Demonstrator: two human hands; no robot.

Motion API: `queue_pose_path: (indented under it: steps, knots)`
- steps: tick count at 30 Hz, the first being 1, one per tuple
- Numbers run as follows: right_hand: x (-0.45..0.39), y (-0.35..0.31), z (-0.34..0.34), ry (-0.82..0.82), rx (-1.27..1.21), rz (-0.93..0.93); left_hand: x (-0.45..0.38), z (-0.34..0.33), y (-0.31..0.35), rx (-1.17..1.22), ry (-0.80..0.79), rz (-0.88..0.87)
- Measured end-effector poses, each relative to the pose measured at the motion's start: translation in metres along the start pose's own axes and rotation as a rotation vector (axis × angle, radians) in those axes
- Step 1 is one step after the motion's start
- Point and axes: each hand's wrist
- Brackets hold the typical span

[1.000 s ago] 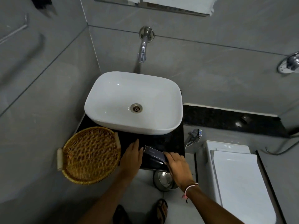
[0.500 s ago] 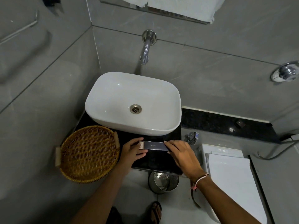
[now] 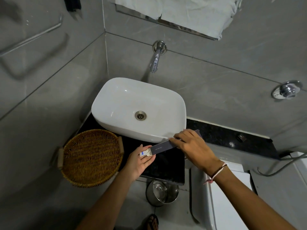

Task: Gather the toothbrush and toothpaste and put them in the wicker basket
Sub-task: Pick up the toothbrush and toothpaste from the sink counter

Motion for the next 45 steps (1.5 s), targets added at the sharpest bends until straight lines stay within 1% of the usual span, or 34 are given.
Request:
queue_pose_path:
  steps: [4, 10, 21, 23, 26, 29, 31, 34, 39, 42, 45]
  knots:
    - [-0.002, -0.002, 0.006, 0.019, 0.012, 0.007, 0.002, 0.002, 0.001, 0.014, 0.012, 0.011]
    - [-0.003, 0.001, 0.013, -0.018, 0.025, 0.013, 0.007, 0.015, 0.007, 0.009, 0.011, -0.019]
    - [-0.022, -0.005, 0.045, -0.009, 0.124, 0.070, 0.009, 0.018, 0.001, 0.127, 0.014, 0.020]
    - [-0.023, -0.002, 0.047, -0.034, 0.127, 0.061, 0.010, 0.019, 0.002, 0.106, -0.016, 0.001]
    - [-0.020, 0.003, 0.044, -0.080, 0.131, 0.035, 0.011, 0.024, 0.004, 0.036, -0.104, -0.047]
    - [-0.013, 0.006, 0.038, -0.101, 0.101, -0.017, 0.011, 0.033, 0.007, -0.003, -0.120, -0.083]
    - [-0.005, 0.005, 0.034, -0.125, 0.070, -0.080, 0.010, 0.034, 0.010, -0.062, -0.111, -0.106]
    - [0.017, -0.002, 0.025, -0.166, 0.004, -0.224, 0.011, 0.032, 0.012, -0.228, -0.084, -0.167]
    - [0.086, -0.021, 0.004, -0.202, -0.213, -0.570, 0.004, 0.026, 0.009, -0.474, -0.060, -0.278]
    - [0.140, -0.037, -0.016, -0.218, -0.311, -0.821, -0.011, 0.019, -0.005, -0.561, -0.014, -0.308]
    - [0.186, -0.056, -0.043, -0.240, -0.394, -1.017, -0.021, 0.012, -0.021, -0.607, -0.019, -0.304]
Point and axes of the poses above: each hand's wrist, its own x-axis away from the middle knuckle, its own z-axis out of the back of the hand, y = z × x, and after that the axes turned 11 degrees about x, right-handed
